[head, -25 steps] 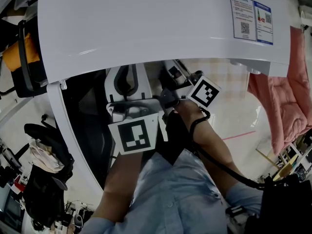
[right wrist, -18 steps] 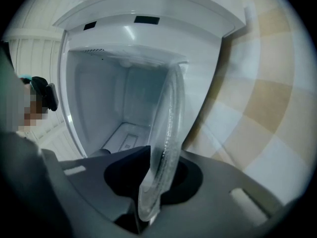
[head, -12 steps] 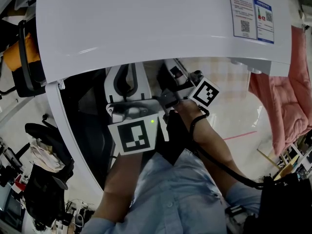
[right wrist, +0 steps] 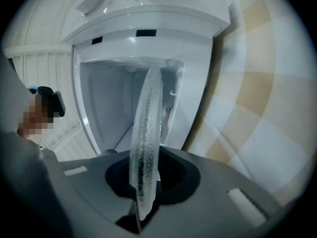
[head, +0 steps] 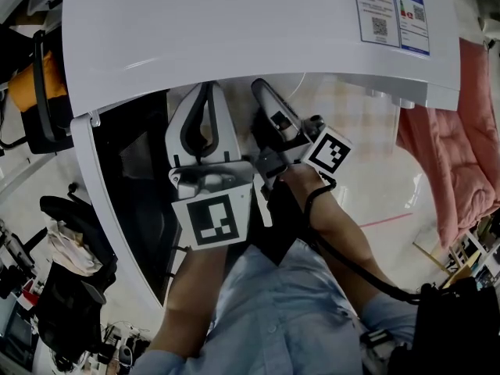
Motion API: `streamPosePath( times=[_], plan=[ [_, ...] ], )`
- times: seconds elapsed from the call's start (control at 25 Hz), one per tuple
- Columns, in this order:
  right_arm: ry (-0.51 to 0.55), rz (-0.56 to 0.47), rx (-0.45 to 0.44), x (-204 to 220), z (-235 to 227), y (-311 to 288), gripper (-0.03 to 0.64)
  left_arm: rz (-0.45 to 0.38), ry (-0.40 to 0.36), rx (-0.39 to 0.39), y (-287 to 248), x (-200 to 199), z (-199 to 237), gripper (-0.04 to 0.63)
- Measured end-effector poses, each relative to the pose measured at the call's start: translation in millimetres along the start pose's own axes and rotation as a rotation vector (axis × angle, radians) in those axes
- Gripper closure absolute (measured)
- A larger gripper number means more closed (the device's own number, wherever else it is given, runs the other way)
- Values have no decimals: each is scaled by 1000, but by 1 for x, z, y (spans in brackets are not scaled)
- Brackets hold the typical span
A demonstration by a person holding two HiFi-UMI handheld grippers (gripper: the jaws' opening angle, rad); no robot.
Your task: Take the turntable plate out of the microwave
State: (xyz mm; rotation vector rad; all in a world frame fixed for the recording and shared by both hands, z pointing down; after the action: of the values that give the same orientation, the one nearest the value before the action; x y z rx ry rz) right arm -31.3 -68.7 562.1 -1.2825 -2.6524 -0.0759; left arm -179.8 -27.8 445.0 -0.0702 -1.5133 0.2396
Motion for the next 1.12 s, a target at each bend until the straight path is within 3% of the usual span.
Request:
streamPosePath(
  times=[0.56,1.12],
  plan=[
    [34,49,-42,13,23,44,589,-42,-4,-16,46,-9,-25,588],
    [44,86,-95,25,86,116,589,-89,-54,-30,115,-44,-75,589]
  ],
)
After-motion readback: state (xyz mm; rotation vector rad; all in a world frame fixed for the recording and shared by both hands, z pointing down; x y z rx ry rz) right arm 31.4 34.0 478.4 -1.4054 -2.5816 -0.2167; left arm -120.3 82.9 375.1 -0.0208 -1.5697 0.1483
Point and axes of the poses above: the fingertips, and each gripper's own axes: y backward along the fingers, z to its left, x out of its underside, the point moved 9 cm from there along y, backward along the fingers, and after that the axes turned 4 degrees about x, right-handed, at the moved point
